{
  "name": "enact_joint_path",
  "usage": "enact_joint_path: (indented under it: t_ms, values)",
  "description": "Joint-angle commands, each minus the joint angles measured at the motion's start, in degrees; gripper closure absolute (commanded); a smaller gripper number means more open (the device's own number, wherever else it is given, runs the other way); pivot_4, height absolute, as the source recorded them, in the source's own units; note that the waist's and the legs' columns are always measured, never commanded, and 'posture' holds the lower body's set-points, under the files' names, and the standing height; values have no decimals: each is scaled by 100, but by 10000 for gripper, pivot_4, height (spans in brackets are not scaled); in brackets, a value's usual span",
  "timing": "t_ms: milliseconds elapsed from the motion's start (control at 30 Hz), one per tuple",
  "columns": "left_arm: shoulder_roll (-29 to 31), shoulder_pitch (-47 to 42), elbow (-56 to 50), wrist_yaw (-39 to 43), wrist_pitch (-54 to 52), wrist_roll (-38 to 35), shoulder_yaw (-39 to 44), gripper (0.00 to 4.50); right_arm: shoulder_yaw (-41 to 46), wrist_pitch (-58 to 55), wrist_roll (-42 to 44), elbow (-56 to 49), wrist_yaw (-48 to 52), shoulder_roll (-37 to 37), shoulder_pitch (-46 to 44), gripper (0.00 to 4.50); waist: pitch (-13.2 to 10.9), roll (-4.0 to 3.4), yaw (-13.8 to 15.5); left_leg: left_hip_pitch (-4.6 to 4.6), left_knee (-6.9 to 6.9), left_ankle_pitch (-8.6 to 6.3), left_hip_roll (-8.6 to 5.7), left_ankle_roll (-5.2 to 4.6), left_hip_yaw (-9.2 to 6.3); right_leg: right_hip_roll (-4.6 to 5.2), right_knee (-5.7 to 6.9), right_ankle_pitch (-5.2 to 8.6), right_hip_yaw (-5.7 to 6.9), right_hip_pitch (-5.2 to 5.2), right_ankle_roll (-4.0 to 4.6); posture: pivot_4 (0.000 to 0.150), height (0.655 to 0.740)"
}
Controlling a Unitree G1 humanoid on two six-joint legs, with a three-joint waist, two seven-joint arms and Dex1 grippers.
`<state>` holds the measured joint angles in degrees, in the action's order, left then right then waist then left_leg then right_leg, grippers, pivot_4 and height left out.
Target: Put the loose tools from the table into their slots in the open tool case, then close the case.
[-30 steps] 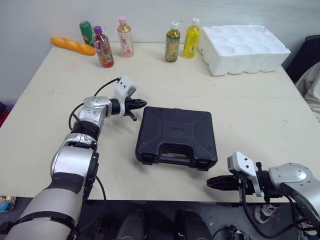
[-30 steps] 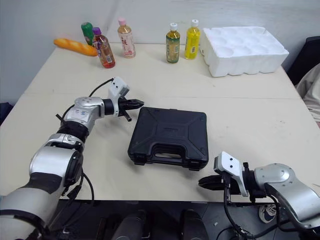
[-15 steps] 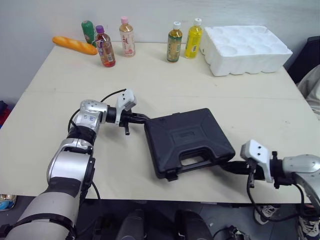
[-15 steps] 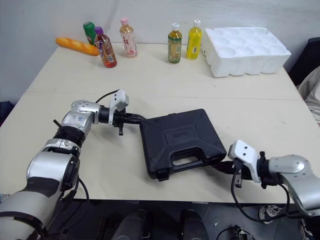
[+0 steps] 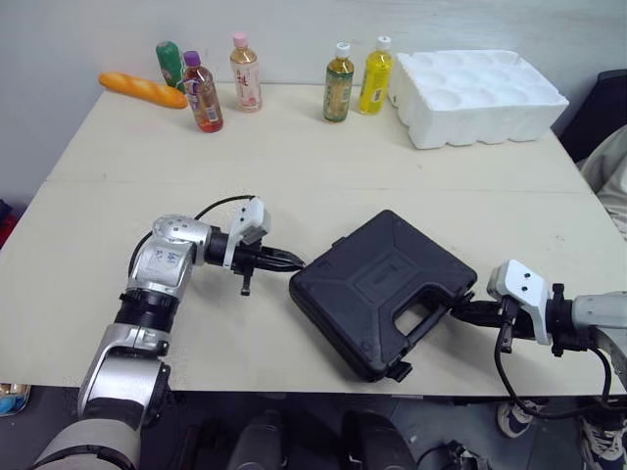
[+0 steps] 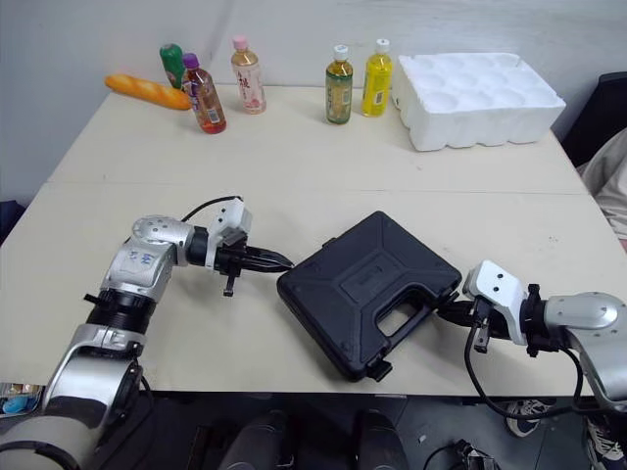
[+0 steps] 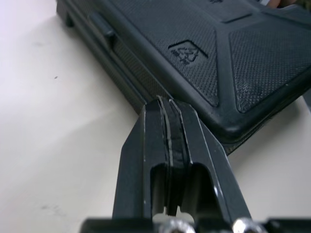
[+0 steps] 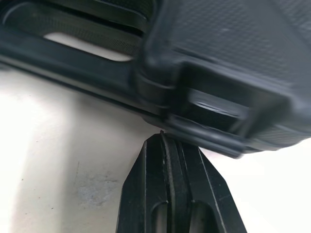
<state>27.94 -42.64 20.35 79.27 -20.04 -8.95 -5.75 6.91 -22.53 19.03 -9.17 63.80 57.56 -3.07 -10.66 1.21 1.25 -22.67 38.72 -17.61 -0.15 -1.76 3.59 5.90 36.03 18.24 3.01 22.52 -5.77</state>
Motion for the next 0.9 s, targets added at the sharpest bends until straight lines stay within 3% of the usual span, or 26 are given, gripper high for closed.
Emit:
enact_joint_path:
  t_ms: [33, 167, 300, 433, 567, 900]
  values:
    - [163, 77, -449, -56, -96, -112, -72, 44167, 245, 50, -88, -102, -35, 160, 161, 45000, 0, 0, 7, 1, 0, 0, 0, 0, 0, 0, 0, 0, -2, -1, 0, 1500, 7384]
    - [263, -315, -419, -128, -412, -278, 24, 44167, 623, -33, -12, -262, -79, 270, 497, 45000, 0, 0, 24, -4, 6, -1, -1, -1, -8, 1, -1, 0, -4, -3, 0, 1500, 7384]
    - [-28, -976, -709, 107, -857, -828, -32, 44167, 1130, -196, 95, -552, -206, 195, 898, 45000, 0, 0, 36, -30, 33, -4, -2, -8, -30, 1, 0, -1, 8, -2, -1, 1500, 7384]
    - [-849, -1441, -523, -375, -724, -733, -379, 44167, 1304, -377, 145, -786, -446, 25, 1035, 45000, 2, -4, 38, -33, 38, -8, -8, -13, -33, 2, -5, -5, 9, -6, -9, 1500, 7384]
    - [-2009, -1942, 550, -1136, -291, -240, -849, 44167, 1472, -736, 287, -983, -776, -207, 1063, 45000, 2, -4, 39, -36, 43, -6, -11, -17, -28, -19, -4, -8, 8, -3, -15, 1500, 7384]
    - [-3443, -2839, 3365, -1857, 1283, 903, -1602, 44167, 1556, -1343, 471, -1593, -1388, -570, 1212, 45000, 2, -6, 27, -30, 36, -8, -5, -19, -4, -14, -6, -8, 3, 14, -15, 1500, 7384]
